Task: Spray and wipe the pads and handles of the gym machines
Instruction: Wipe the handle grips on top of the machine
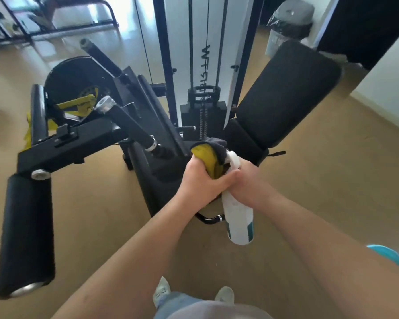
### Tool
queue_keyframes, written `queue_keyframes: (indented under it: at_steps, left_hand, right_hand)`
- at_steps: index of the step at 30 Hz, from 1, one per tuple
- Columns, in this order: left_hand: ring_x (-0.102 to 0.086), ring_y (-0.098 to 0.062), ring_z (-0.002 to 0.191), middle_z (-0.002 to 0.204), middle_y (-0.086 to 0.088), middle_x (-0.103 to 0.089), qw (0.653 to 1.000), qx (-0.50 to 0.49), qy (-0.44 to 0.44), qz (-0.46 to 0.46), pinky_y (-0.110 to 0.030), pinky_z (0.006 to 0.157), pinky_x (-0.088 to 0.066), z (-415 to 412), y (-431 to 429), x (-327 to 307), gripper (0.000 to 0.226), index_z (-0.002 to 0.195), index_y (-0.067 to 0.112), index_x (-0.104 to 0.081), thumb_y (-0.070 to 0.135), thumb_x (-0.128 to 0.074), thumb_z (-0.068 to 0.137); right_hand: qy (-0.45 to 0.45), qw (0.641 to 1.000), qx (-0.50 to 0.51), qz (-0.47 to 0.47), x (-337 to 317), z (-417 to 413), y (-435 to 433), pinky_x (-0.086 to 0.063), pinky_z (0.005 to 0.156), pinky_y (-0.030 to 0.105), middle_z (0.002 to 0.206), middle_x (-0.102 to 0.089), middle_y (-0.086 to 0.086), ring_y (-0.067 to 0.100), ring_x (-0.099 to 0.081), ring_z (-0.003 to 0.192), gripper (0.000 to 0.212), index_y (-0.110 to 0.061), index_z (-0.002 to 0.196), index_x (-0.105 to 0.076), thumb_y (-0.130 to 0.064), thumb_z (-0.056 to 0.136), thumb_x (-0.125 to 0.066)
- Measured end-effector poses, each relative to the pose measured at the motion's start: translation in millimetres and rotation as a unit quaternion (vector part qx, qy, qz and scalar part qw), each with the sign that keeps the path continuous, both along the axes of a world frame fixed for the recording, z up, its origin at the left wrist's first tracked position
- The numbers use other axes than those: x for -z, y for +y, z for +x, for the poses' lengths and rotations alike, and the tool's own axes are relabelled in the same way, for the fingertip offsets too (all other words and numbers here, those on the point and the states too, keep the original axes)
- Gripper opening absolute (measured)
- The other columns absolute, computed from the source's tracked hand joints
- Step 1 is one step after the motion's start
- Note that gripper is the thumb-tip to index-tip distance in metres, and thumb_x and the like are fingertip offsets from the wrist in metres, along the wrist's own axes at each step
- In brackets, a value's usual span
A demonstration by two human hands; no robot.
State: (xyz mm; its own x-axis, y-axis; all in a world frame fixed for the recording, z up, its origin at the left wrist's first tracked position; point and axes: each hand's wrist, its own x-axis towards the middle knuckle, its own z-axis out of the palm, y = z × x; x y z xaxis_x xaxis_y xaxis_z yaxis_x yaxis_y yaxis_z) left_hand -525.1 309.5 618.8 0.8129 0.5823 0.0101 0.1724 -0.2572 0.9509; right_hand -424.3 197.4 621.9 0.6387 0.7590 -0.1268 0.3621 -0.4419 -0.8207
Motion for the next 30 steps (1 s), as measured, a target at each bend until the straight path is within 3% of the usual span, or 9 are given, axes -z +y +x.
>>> queue_keyframes:
  at_steps: [4, 8, 10, 13, 15, 18, 22, 27, 30]
  left_hand:
    - [-0.068, -0.003, 0.084, 0.094, 0.01, -0.07, 0.998, -0.027, 0.041, 0.041, -0.01, 0.062, -0.053, 41, -35, 1, 0.058, 0.108, 0.019, -0.067, 0.053, -0.089, 0.066]
    - [-0.068, -0.004, 0.073, 0.083, 0.007, -0.071, 0.997, -0.034, 0.037, 0.05, -0.01, 0.057, -0.05, 80, -60, 10, 0.043, 0.091, 0.016, -0.069, 0.046, -0.089, 0.068]
    - [-0.068, -0.007, 0.072, 0.08, 0.004, -0.07, 0.997, -0.046, 0.043, 0.05, -0.014, 0.058, -0.052, 102, -65, 14, 0.05, 0.086, 0.015, -0.067, 0.057, -0.084, 0.065]
    - [-0.069, -0.012, 0.076, 0.083, 0.002, -0.071, 0.996, -0.056, 0.06, 0.029, -0.025, 0.064, -0.059, 141, -67, 20, 0.062, 0.09, 0.014, -0.067, 0.067, -0.079, 0.061]
    - [-0.069, -0.01, 0.074, 0.082, 0.003, -0.07, 0.996, -0.053, 0.061, 0.024, -0.021, 0.062, -0.057, 166, -65, 23, 0.056, 0.088, 0.014, -0.066, 0.061, -0.084, 0.065]
    - [-0.067, -0.009, 0.077, 0.083, 0.004, -0.068, 0.995, -0.054, 0.08, 0.02, -0.02, 0.064, -0.055, 212, -56, 26, 0.053, 0.089, 0.014, -0.064, 0.057, -0.087, 0.068]
    - [-0.071, -0.013, 0.086, 0.093, 0.004, -0.071, 0.99, -0.077, 0.086, -0.084, -0.033, 0.075, -0.062, 271, -28, 39, 0.059, 0.105, 0.019, -0.065, 0.056, -0.088, 0.065]
    - [-0.075, -0.019, 0.081, 0.086, -0.004, -0.076, 0.98, -0.101, 0.071, -0.156, -0.045, 0.077, -0.064, 316, 6, 47, 0.034, 0.094, 0.013, -0.071, 0.04, -0.085, 0.079]
    - [-0.074, -0.02, 0.092, 0.095, -0.003, -0.076, 0.965, -0.124, 0.06, -0.225, -0.044, 0.083, -0.063, 328, 29, 47, 0.023, 0.099, 0.021, -0.069, 0.034, -0.082, 0.084]
  right_hand:
    - [0.016, 1.0, 0.016, -0.011, 15, 31, -37, -0.066, 0.074, 0.047, 0.085, -0.071, -0.011, 0.016, -0.073, 0.08, 0.011, -0.033, 0.103, -0.065, -0.033, 0.091, -0.066]
    - [0.033, 0.998, 0.027, -0.043, 20, 62, -66, -0.065, 0.072, 0.037, 0.084, -0.069, -0.009, 0.013, -0.07, 0.076, 0.015, -0.032, 0.099, -0.062, -0.026, 0.093, -0.074]
    - [0.109, 0.993, 0.012, -0.036, 19, 82, -75, -0.063, 0.072, 0.031, 0.091, -0.072, -0.005, 0.015, -0.073, 0.082, 0.022, -0.03, 0.107, -0.062, -0.024, 0.092, -0.077]
    - [0.255, 0.967, 0.007, -0.002, 27, 118, -83, -0.065, 0.086, 0.046, 0.109, -0.075, 0.004, 0.025, -0.076, 0.098, 0.039, -0.03, 0.128, -0.061, -0.033, 0.093, -0.078]
    - [0.296, 0.955, -0.002, 0.011, 36, 139, -83, -0.064, 0.09, 0.05, 0.114, -0.075, 0.006, 0.029, -0.075, 0.103, 0.05, -0.031, 0.135, -0.057, -0.039, 0.09, -0.077]
    - [0.309, 0.95, -0.019, 0.038, 48, 175, -77, -0.064, 0.089, 0.045, 0.11, -0.075, 0.001, 0.026, -0.075, 0.103, 0.046, -0.034, 0.135, -0.054, -0.033, 0.093, -0.072]
    - [0.305, 0.951, -0.005, 0.046, 55, 231, -51, -0.062, 0.075, 0.03, 0.093, -0.076, -0.01, 0.015, -0.075, 0.087, 0.023, -0.03, 0.124, -0.057, -0.021, 0.103, -0.062]
    - [0.264, 0.964, -0.003, 0.019, 56, 291, -7, -0.064, 0.082, 0.038, 0.106, -0.076, -0.001, 0.023, -0.075, 0.096, 0.029, -0.032, 0.128, -0.063, -0.029, 0.1, -0.069]
    - [0.258, 0.966, -0.011, -0.004, 59, 320, 20, -0.064, 0.084, 0.047, 0.107, -0.075, 0.001, 0.024, -0.076, 0.096, 0.039, -0.033, 0.133, -0.061, -0.032, 0.096, -0.072]
